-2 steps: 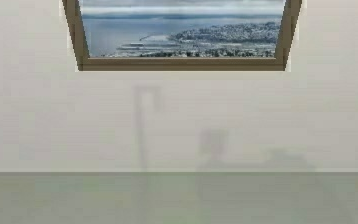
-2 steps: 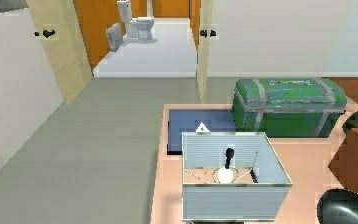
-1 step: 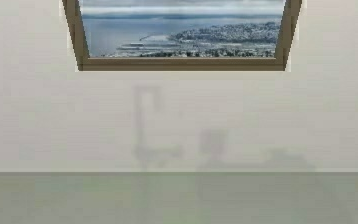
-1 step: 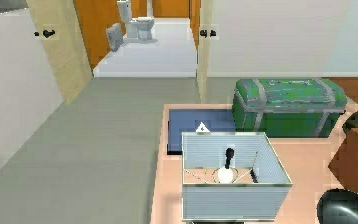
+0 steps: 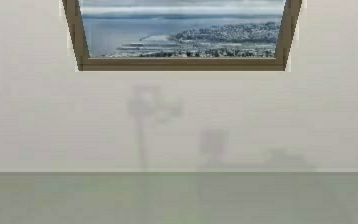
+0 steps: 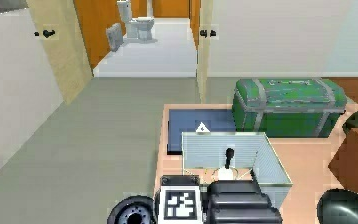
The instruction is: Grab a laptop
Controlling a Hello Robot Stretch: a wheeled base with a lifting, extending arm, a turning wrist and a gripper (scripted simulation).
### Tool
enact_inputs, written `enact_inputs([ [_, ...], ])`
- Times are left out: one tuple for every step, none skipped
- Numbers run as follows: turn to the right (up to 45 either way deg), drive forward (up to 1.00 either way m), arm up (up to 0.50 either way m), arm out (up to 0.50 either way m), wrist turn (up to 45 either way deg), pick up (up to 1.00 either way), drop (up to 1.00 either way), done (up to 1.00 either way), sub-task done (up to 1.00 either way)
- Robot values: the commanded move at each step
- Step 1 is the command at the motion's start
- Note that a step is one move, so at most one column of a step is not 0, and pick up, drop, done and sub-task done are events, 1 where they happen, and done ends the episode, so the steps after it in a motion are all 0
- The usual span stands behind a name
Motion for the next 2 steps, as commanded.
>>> enact_inputs([
  [0.0, 0.00, 0.00, 0.38, 0.0, 0.00, 0.00, 0.00, 0.00],
  [0.0, 0.00, 0.00, 0.00, 45.0, 0.00, 0.00, 0.00, 0.00],
])
